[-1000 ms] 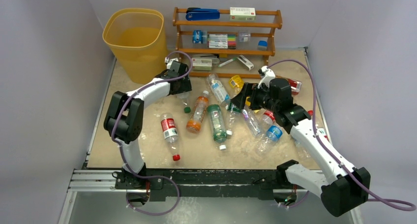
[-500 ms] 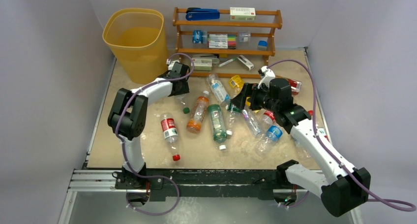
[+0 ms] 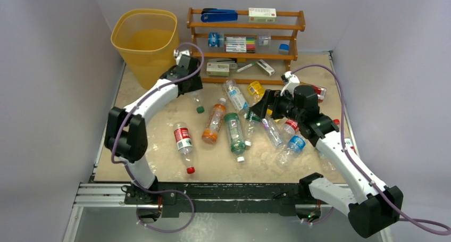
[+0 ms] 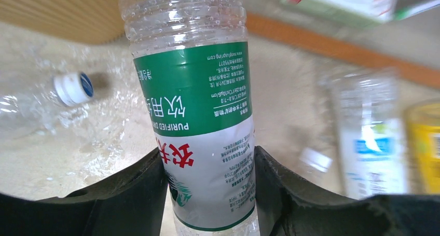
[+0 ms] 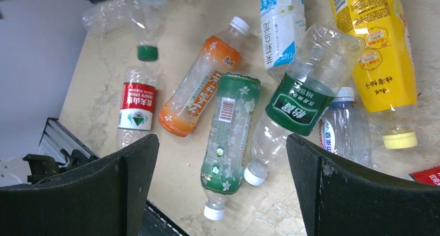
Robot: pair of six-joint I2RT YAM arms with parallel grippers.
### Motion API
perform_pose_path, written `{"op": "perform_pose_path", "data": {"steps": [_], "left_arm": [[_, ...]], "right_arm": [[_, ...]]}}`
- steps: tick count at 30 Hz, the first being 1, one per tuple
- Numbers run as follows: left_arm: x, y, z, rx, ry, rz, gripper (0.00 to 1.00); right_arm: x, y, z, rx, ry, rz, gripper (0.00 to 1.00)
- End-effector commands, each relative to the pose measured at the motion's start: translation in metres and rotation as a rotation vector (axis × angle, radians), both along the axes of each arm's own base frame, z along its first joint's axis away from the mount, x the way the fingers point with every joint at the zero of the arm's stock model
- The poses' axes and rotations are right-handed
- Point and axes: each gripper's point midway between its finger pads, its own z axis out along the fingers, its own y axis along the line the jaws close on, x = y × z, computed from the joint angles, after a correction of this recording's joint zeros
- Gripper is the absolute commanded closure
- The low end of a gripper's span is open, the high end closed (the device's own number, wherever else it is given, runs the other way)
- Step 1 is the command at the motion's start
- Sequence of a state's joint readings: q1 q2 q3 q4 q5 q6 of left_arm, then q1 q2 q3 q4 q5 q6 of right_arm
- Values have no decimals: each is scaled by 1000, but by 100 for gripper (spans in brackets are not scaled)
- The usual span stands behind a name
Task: Put the plastic bottles in the bin
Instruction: Pick up the plastic bottle at the center of the board, then place the plastic bottle in the trash bin.
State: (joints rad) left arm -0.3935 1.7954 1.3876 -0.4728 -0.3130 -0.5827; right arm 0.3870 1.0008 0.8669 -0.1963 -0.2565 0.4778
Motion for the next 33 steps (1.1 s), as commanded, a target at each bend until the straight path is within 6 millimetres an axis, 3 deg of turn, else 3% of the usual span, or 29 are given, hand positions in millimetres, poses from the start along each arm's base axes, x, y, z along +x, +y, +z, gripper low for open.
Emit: {"op": "perform_pose_path", "data": {"steps": [1,10,15,24,33], "left_arm": [[6,-8,115,-103,-210,-19,60],[4,-11,233,-203,-398,-35,59],[20,8,271,-190,-465,9,59],[51,80,324,-252,-607,143,59],[78,152,356,-279,-748,260,59]], "right_arm": [[-3,6,18,45,-50,24,5],[-8,4,20,59,-56,23,5],[-12,4,21,65,-56,23,5],[-20,2,13,75,-42,24,5],[-22,6,3,93,-20,40,6]]}}
